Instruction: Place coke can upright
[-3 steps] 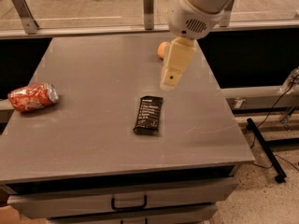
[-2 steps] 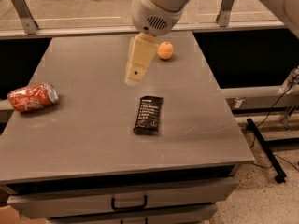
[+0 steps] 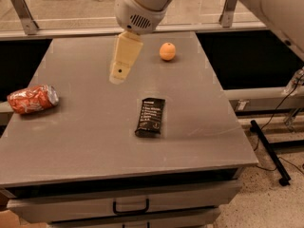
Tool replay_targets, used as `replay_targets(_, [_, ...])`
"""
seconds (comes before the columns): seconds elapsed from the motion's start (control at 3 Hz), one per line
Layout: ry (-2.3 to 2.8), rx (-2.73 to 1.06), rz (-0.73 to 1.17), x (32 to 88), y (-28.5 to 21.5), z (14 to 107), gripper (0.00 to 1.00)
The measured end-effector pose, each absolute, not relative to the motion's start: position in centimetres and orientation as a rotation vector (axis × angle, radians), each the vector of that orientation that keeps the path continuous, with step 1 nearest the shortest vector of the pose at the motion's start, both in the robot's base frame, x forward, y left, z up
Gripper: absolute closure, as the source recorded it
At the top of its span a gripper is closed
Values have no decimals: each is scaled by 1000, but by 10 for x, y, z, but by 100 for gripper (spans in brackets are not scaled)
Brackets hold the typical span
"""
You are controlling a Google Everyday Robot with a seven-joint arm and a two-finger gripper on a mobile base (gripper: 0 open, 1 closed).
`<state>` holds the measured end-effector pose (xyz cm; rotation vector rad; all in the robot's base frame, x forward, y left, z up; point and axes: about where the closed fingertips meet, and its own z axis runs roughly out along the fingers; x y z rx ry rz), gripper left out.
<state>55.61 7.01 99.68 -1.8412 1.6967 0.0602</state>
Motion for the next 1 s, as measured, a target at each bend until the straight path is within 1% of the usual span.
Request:
replay_targets(0.33, [1680, -1859, 79, 556, 97, 993, 0])
replay_targets(1.0, [1631, -1992, 295, 554, 233, 949, 0])
